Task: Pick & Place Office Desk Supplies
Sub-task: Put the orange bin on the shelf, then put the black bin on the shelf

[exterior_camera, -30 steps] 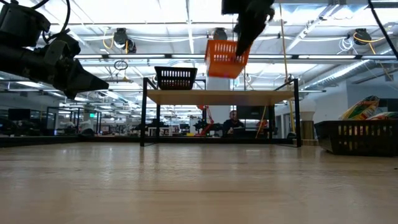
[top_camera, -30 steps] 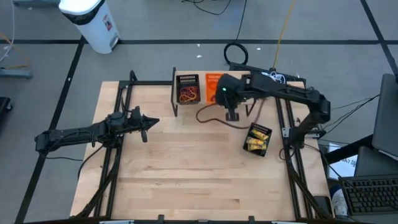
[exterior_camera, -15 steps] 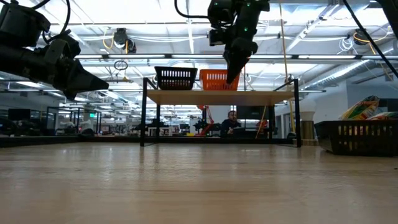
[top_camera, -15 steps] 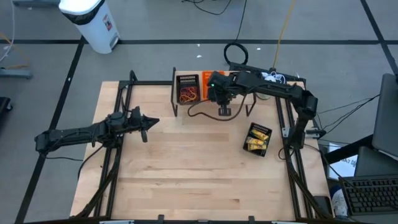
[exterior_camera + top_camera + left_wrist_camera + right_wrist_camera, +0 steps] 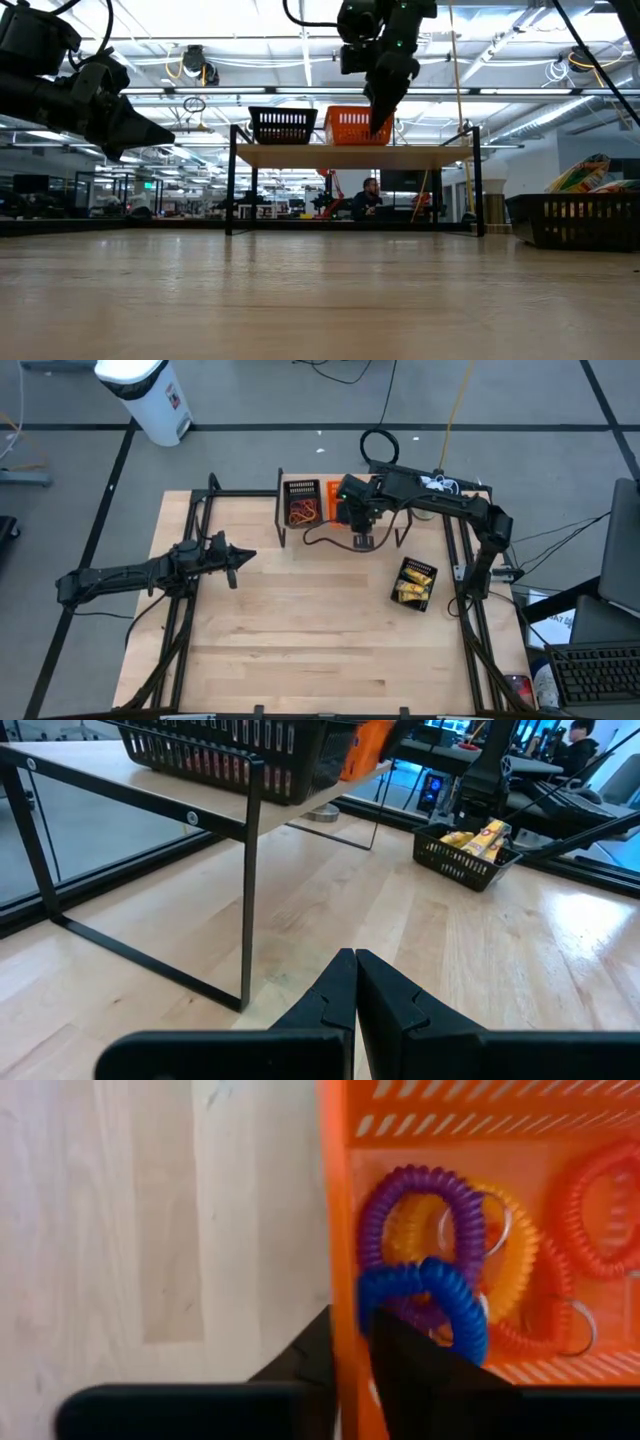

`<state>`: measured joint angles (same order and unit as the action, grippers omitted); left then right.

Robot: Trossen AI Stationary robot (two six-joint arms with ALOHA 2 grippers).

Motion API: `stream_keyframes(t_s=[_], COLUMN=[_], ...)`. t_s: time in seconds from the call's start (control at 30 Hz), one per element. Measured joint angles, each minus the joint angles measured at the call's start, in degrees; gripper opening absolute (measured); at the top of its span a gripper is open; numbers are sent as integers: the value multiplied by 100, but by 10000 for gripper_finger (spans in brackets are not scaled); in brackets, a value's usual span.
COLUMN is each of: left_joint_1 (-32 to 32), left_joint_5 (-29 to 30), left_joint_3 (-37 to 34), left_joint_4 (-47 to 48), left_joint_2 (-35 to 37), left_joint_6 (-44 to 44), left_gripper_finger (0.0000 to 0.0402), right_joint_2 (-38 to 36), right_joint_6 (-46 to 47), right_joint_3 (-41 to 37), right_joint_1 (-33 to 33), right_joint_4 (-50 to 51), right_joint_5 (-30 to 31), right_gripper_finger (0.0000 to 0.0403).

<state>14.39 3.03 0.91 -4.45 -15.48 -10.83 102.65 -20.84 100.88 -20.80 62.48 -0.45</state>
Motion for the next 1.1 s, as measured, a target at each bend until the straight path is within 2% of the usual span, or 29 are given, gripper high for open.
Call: stream_keyframes(t_s=[0.2, 0.4, 0.63, 0.7, 0.8, 0.93, 1.03, 1.1], left_joint_1=[-1, 0, 0, -2, 0, -2, -2, 0], left_joint_5=[0, -2, -4, -4, -4, 0, 0, 2], left_joint_3=[0, 0, -2, -2, -2, -2, -2, -2], left_joint_4=[-2, -2, -2, -2, 9, 50, 50, 48], left_joint_2=[-1, -1, 0, -1, 1, -1, 0, -1], left_joint_6=[-10, -85, -90, -90, -90, -92, -61, -28], left_gripper_finger=[5, 6, 6, 5, 5, 5, 5, 5], right_joint_2=[-16, -357, -1231, -1608, -2288, -3353, -4151, -4682], right_joint_6=[-21, 110, 104, 118, 228, 586, 767, 950], right_joint_3=[-2, -4, -4, -4, -68, -589, -1217, -1695], right_joint_1=[0, 0, 31, 26, 48, 131, 138, 140], right_joint_4=[-96, -145, -417, -634, -1159, -1982, -2277, -2391], right_joint_5=[18, 24, -35, -348, -811, -995, -1424, -1491], right_gripper_finger=[125, 196, 228, 221, 189, 103, 25, 12])
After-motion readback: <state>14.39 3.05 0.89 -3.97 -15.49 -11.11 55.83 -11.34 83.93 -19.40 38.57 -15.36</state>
